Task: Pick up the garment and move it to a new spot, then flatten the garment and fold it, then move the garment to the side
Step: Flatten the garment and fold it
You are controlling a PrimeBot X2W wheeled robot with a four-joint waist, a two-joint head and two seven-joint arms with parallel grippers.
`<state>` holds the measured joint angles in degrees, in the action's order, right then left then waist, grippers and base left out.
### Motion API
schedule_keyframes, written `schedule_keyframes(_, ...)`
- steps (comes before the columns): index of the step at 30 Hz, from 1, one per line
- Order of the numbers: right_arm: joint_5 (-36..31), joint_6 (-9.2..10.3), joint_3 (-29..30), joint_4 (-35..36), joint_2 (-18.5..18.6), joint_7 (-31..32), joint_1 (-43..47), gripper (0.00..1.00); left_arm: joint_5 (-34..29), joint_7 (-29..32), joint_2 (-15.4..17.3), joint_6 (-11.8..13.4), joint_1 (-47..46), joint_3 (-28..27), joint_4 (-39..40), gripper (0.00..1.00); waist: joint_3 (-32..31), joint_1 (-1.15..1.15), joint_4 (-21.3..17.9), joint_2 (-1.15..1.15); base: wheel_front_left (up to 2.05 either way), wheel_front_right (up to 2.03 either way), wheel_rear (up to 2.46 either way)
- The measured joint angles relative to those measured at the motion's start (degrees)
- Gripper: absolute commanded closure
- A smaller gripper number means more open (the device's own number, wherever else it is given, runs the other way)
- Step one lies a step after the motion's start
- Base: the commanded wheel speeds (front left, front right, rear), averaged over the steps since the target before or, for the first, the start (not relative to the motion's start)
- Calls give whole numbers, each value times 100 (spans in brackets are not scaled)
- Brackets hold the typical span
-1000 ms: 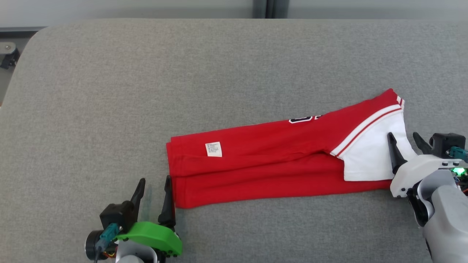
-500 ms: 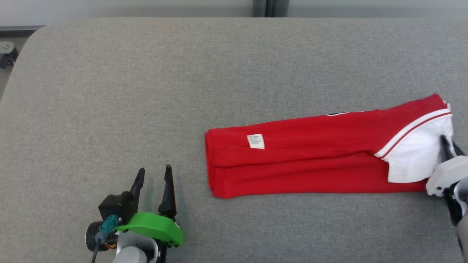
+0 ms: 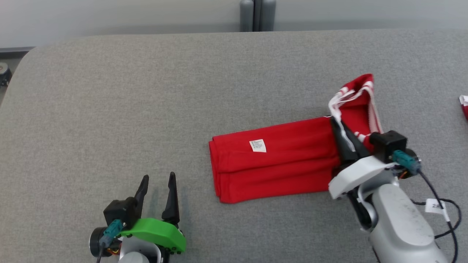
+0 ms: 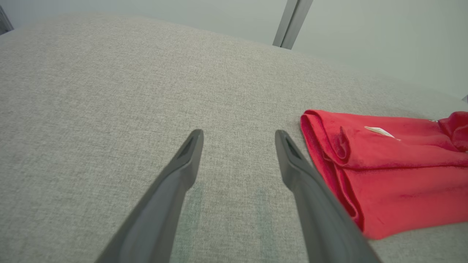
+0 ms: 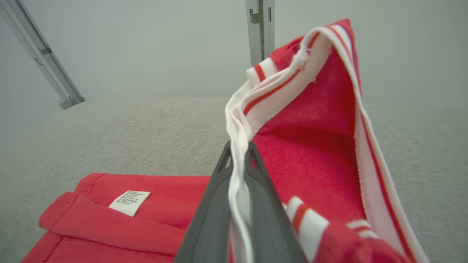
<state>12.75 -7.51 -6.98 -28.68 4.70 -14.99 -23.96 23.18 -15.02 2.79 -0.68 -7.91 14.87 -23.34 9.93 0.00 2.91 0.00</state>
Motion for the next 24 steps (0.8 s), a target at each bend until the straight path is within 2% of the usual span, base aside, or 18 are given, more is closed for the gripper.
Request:
schedule_keyframes(5,691,0,-1395,94,-129,101,-55,100,38,0,0,1,-1,92,-55,0,-20,0,115,0,0,0,0)
schedule_keyframes(11,1190,0,-2455,-207,-168,159,-477,100,56,0,1,3,-2,185,-122,0,-25,0,328,0,0,0,0)
schedule_keyframes(12,1361,0,-2611,-213,-169,153,-521,65,58,0,1,3,-2,201,-132,0,-27,0,361,0,0,0,0)
schedule_keyframes(13,1522,0,-2759,-229,-179,134,-573,46,59,0,0,4,-3,218,-143,0,-31,0,401,0,0,0,0)
schedule_keyframes(14,1653,0,-2885,-258,-190,124,-638,0,73,0,0,12,-3,223,-156,0,-35,0,438,0,0,0,0)
schedule_keyframes(17,1830,0,-2963,-380,-196,51,-793,0,90,0,1,29,-2,218,-171,0,-56,0,502,0,0,0,0)
schedule_keyframes(19,1747,0,-2784,-550,-204,24,-847,0,89,0,0,49,-1,182,-168,0,-73,0,490,0,0,0,0)
schedule_keyframes(21,1455,0,-2323,-724,-201,8,-849,0,43,0,2,70,5,115,-146,0,-88,0,430,0,0,0,0)
schedule_keyframes(24,835,0,-1423,-631,-175,0,-790,0,-86,0,-1,78,9,41,-97,0,-109,0,325,0,0,0,0)
